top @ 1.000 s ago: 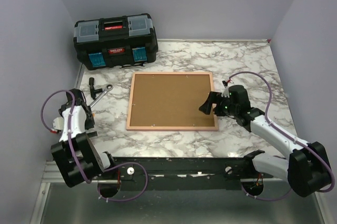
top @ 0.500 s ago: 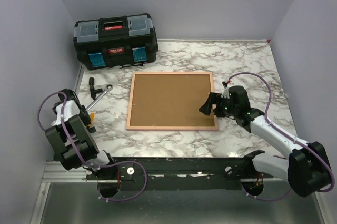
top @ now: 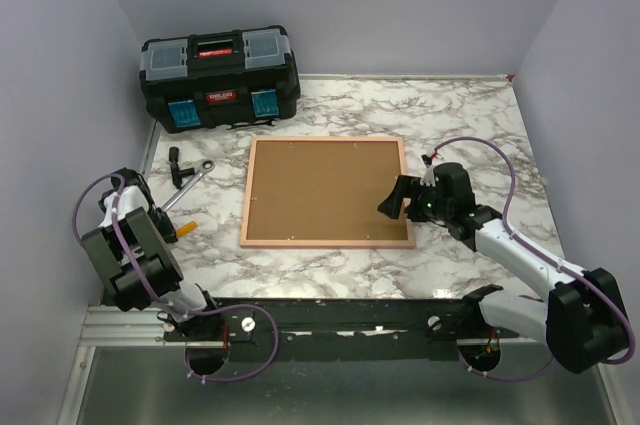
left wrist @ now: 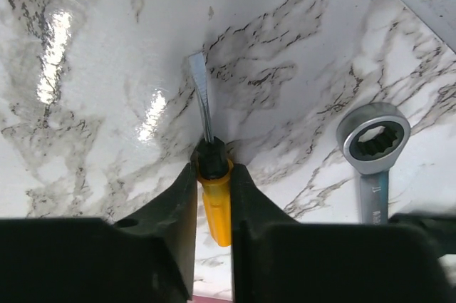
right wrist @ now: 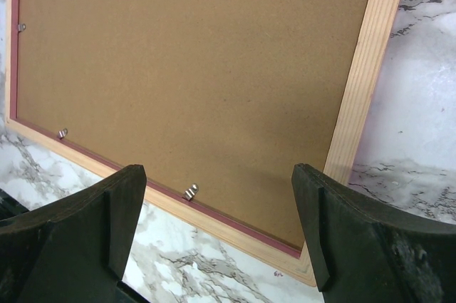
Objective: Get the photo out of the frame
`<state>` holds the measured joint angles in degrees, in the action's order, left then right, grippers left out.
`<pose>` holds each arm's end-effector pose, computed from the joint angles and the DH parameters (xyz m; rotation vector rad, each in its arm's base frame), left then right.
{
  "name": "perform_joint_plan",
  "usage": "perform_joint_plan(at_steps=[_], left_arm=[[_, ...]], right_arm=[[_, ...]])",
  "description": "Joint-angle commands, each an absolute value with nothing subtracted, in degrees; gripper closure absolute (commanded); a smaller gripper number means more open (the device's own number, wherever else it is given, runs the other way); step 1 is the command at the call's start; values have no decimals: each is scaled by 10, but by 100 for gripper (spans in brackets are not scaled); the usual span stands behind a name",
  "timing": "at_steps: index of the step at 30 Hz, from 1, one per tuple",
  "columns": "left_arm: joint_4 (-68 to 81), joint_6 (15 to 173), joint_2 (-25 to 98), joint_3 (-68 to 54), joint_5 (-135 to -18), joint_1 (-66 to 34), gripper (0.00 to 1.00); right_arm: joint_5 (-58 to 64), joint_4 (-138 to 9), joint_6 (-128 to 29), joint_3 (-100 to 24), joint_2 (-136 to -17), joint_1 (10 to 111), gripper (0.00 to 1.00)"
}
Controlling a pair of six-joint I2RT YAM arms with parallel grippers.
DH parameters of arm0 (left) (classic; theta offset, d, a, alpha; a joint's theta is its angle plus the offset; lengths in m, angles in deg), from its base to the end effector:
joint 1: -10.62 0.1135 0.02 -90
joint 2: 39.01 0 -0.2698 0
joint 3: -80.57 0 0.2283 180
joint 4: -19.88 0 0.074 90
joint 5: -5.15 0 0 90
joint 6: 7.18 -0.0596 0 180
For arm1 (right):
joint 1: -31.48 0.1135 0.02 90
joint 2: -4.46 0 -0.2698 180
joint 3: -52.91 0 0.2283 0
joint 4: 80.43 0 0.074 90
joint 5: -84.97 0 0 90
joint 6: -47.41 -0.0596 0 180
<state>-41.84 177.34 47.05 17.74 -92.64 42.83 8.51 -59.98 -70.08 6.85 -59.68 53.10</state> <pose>0.1843 0.1257 0.1601 -2.6804 1.3342 0.1061 0.2018 0.0950 0.2032 -0.0138 2.3230 0.7150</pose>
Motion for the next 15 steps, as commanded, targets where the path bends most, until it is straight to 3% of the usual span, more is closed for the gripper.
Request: perform_joint_plan(at_steps=[1,3,8,12,15], left_arm=[[-388,1747,440,201,-913,431,95],[-382,1727,423,212,-903,421,100],[-394,1688,346,217,-893,333,100],[-381,1636,254,179,-940,157,100],[-242,1539,202,176,-903,52,100]], right_arm=[[80,-605,-698,67,-602,527,9],[78,-604,-700,67,-600,527,8],[62,-587,-704,60,-594,528,8],[45,-553,-716,43,-584,527,8],[42,-541,-726,39,-568,527,7]])
